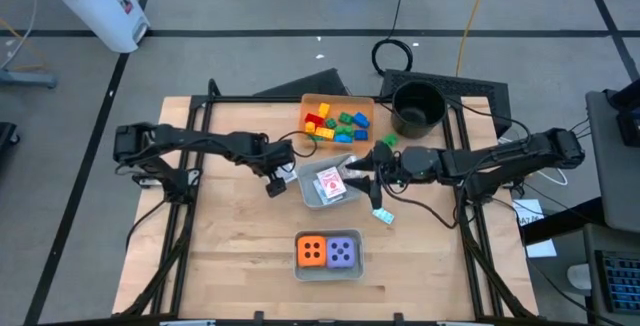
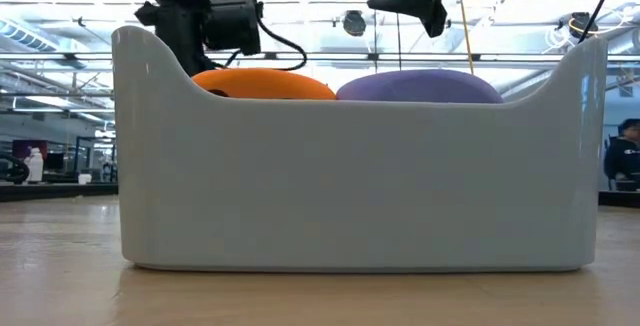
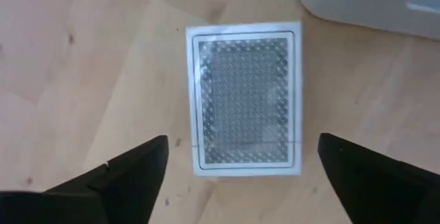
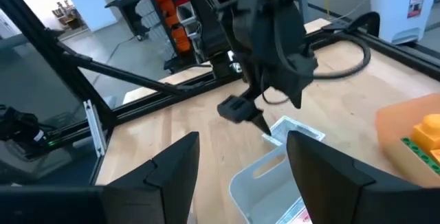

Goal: Pick & Place Toys
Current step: Put the black deck of cards into the top gray bin

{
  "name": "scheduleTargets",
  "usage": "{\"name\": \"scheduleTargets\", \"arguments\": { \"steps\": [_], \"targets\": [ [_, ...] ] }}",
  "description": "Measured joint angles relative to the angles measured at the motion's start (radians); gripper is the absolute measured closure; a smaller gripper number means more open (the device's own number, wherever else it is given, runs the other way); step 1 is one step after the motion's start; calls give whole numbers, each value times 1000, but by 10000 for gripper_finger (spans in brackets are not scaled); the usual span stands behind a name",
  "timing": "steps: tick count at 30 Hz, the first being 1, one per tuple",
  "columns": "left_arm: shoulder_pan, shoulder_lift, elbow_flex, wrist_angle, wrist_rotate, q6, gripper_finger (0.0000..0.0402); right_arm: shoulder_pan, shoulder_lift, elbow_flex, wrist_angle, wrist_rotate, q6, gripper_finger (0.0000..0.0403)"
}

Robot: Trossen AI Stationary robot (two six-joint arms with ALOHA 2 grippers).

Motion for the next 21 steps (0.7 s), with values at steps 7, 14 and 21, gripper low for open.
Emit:
{"name": "scheduleTargets", "arguments": {
  "steps": [7, 14, 21],
  "targets": [
    [12, 94, 0, 21, 7, 3, 5, -19, 0, 0, -8, -2, 8, 190],
    [12, 167, 5, 30, 15, 3, 5, -26, 0, 0, -7, -2, 12, 190],
    [12, 172, 3, 41, 54, 27, 18, -49, 0, 0, -7, -3, 19, 190]
  ]
}}
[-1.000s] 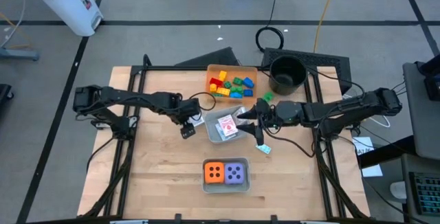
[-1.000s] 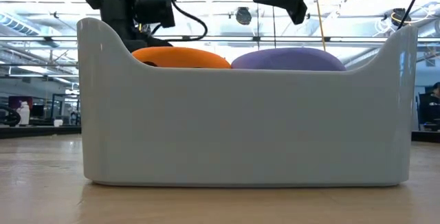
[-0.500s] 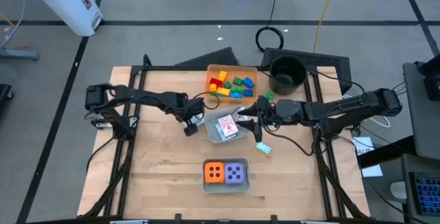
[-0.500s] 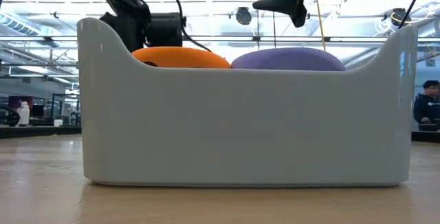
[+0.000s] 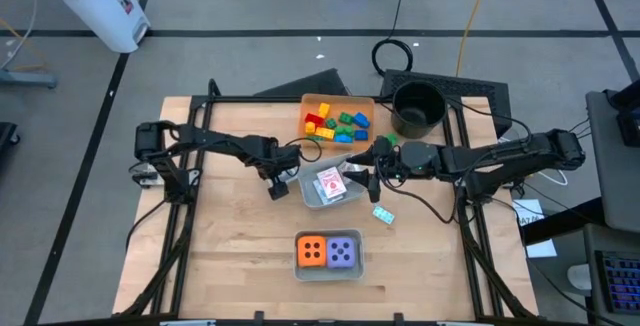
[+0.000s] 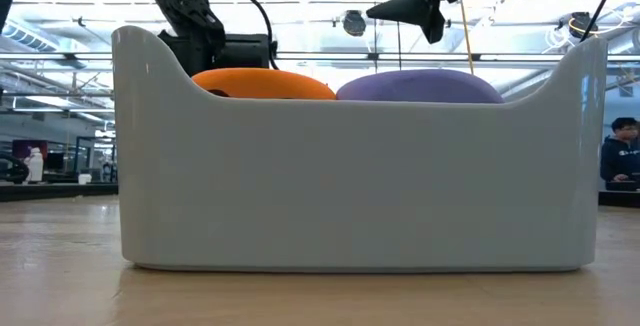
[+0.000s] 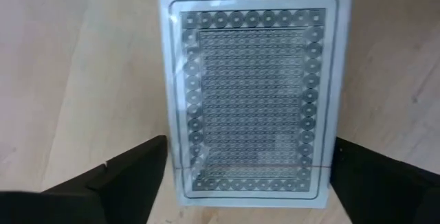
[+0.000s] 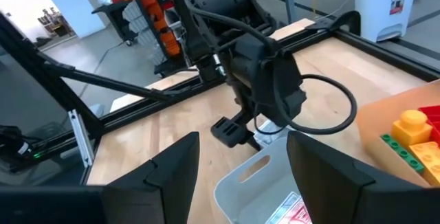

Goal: Pick & Place Toys
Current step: Put the black deck of cards into the top gray bin

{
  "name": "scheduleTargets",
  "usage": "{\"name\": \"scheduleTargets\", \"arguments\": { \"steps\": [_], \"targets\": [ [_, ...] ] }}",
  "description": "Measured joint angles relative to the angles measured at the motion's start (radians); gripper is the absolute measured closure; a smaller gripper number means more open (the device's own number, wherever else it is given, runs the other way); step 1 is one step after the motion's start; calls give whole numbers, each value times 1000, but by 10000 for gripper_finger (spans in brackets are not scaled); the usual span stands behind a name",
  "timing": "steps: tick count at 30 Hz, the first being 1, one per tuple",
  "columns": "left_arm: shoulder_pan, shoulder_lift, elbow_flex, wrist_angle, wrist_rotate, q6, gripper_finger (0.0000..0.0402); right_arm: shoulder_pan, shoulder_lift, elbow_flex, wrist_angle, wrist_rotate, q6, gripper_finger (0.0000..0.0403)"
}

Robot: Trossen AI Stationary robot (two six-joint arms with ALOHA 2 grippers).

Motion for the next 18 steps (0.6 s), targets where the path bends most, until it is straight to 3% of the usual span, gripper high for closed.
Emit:
{"name": "scheduleTargets", "arguments": {
  "steps": [6, 12, 18],
  "targets": [
    [-1, -11, -2, 2, 21, 5, 99, -10, 0, 0, 0, 0, -1, 190],
    [-1, -77, -6, -47, 42, -2, 102, -10, 0, 0, 1, -4, -5, 190],
    [25, -279, -5, -136, 48, -11, 102, -10, 0, 1, 52, -8, -16, 190]
  ]
}}
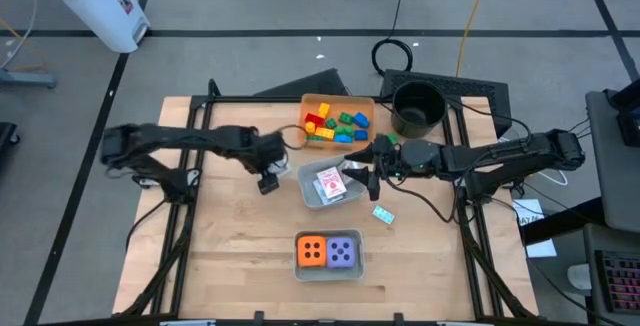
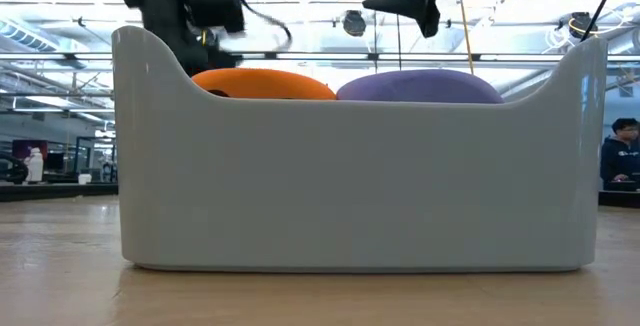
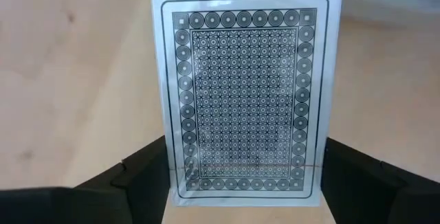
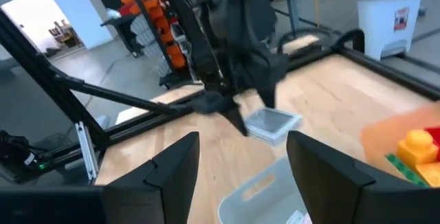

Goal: Pick & Place Toys
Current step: Put the black deck of cards into the top gray bin

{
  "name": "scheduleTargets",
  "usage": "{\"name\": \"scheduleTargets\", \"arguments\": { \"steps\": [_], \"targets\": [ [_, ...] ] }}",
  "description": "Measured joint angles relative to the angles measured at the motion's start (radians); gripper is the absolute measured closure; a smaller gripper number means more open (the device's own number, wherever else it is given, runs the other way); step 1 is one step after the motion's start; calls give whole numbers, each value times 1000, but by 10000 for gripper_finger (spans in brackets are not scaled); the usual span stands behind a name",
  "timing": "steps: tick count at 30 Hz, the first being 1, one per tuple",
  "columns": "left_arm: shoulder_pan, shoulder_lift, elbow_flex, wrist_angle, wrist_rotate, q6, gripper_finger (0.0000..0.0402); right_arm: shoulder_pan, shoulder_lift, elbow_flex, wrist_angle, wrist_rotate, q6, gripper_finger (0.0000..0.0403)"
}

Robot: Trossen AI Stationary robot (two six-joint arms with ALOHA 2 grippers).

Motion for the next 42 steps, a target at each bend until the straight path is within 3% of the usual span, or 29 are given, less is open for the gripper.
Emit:
{"name": "scheduleTargets", "arguments": {
  "steps": [6, 10, 18, 30, 42],
  "targets": [
    [33, -232, 1, 91, 303, -140, 102, 0, 0, 1, 63, -2, -81, 190],
    [25, -324, 2, 250, 456, -315, 102, 0, 2, 19, 74, -93, -131, 190],
    [-66, -312, 4, 610, 648, -561, 102, 37, 58, 165, 4, -185, -340, 190],
    [-204, -189, 3, 957, 719, -756, 102, 48, 125, 281, -46, -313, -363, 190],
    [-208, -62, 3, 1292, 729, -840, 102, 53, 179, 281, 86, -430, -289, 190]
  ]
}}
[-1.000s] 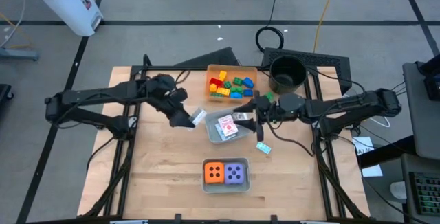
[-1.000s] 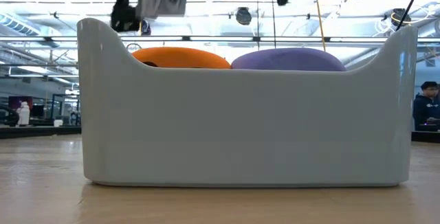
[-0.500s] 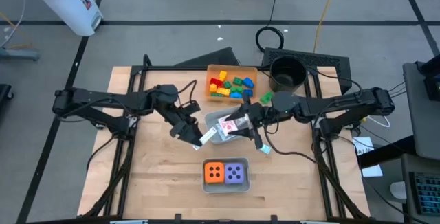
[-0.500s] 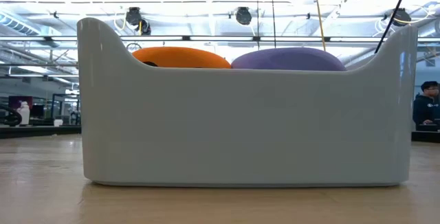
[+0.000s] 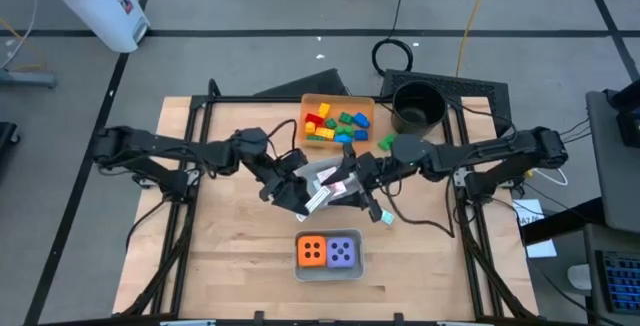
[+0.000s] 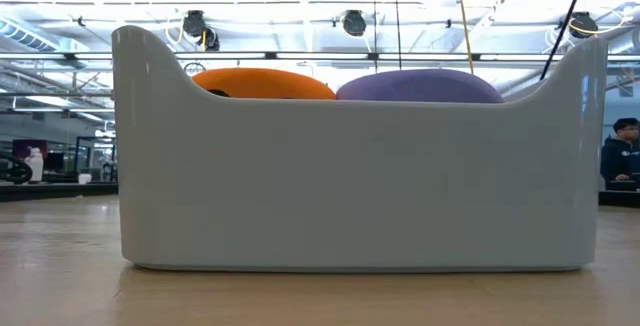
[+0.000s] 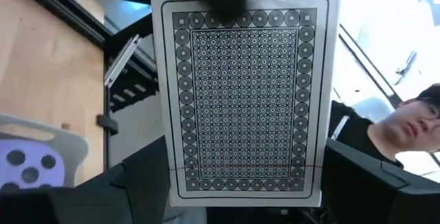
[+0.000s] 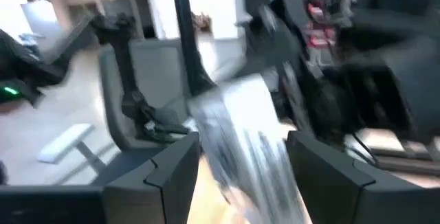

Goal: Pick & Place Toys
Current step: Put the black deck of cards into the top gray bin

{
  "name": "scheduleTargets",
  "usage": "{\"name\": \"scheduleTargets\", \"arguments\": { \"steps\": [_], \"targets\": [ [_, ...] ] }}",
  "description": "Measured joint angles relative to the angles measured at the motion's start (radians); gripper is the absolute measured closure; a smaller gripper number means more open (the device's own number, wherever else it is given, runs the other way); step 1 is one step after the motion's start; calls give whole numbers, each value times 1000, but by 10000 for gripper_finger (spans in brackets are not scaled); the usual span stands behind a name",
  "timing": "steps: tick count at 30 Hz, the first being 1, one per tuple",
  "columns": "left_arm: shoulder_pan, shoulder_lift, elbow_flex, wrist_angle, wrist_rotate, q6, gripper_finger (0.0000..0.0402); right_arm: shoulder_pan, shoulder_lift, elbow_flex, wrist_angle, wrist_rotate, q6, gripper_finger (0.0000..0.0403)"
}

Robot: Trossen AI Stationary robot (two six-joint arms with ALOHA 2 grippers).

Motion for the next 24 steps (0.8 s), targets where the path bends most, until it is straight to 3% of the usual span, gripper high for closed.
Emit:
{"name": "scheduleTargets", "arguments": {
  "steps": [8, 14, 18, 20, 24],
  "targets": [
    [5, 29, 19, 38, 17, -24, 102, 1, 18, 2, 19, -24, 5, 202],
    [8, 29, 20, 88, 12, -71, 101, -23, 16, 2, 27, -62, -8, 280],
    [7, 27, 20, 104, -35, -103, 46, -43, 15, 2, 23, -125, -3, 341],
    [11, 27, 21, 107, -56, -105, 19, -50, 17, 1, 23, -133, 14, 343],
    [27, 26, 22, 119, -62, -103, 32, -55, 18, 0, 76, -140, 61, 343]
  ]
}}
